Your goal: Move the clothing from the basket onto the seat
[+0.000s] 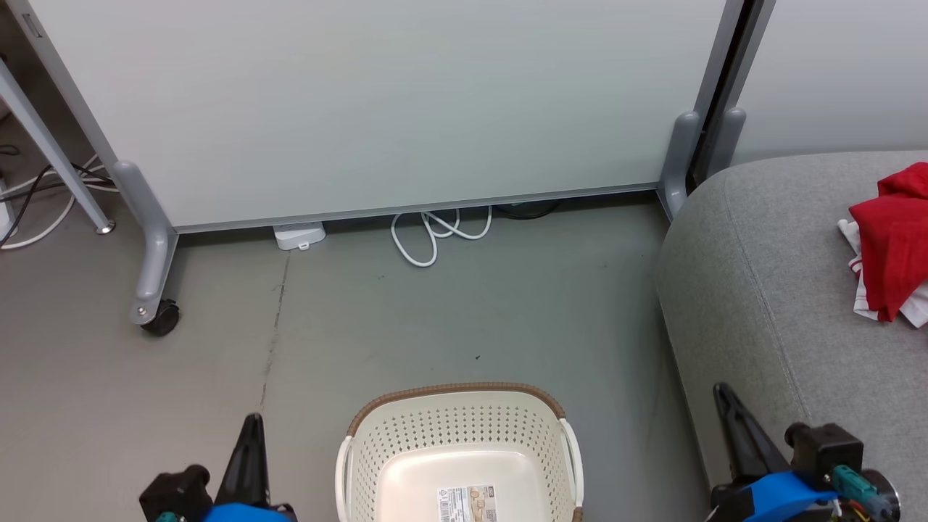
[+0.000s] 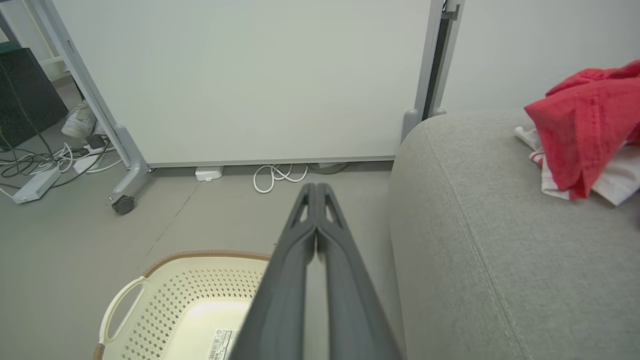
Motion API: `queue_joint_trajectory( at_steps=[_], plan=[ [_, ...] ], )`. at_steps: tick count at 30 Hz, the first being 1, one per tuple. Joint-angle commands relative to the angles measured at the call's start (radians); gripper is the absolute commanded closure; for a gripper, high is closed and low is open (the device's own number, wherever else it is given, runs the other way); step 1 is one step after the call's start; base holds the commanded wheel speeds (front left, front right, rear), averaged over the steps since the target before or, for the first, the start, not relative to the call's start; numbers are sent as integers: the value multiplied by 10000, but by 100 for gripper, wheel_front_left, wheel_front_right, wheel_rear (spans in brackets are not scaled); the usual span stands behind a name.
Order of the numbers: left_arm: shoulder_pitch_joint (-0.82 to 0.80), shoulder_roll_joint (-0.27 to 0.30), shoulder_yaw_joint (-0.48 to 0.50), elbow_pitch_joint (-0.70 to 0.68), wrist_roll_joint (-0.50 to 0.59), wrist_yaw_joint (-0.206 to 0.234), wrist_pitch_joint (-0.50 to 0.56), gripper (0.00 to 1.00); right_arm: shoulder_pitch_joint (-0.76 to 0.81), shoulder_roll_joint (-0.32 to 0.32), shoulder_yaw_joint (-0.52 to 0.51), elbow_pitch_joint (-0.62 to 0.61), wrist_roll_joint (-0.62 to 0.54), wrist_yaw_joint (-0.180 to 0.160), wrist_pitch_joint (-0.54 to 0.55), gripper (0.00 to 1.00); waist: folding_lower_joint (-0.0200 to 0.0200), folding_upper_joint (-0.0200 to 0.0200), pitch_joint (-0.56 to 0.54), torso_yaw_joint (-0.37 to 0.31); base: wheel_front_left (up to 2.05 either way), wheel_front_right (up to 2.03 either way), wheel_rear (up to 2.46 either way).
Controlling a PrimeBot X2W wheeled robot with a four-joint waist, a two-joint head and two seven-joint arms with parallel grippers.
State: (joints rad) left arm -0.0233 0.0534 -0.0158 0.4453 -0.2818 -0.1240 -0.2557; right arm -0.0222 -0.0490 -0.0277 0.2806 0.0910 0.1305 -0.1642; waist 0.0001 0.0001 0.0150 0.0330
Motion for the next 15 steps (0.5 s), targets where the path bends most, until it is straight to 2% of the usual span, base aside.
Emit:
queue_joint_trajectory(
  at_steps=[1, 7, 15],
  plan=[
    [84, -19, 2, 105, -11, 0, 6, 100, 43, 6, -1, 107, 15, 0, 8, 100, 0, -1, 0, 0, 0, 0, 0],
    [456, -90, 0, 600, -19, 0, 7, 100, 220, 31, 12, 663, 21, 0, 64, 100, 0, -1, 0, -2, 0, 0, 0],
    [350, -99, 152, 400, -1448, -7, 410, 100, 126, 30, -90, 638, 1659, 0, 379, 100, 0, -1, -8, -23, 0, 0, 0]
  ],
)
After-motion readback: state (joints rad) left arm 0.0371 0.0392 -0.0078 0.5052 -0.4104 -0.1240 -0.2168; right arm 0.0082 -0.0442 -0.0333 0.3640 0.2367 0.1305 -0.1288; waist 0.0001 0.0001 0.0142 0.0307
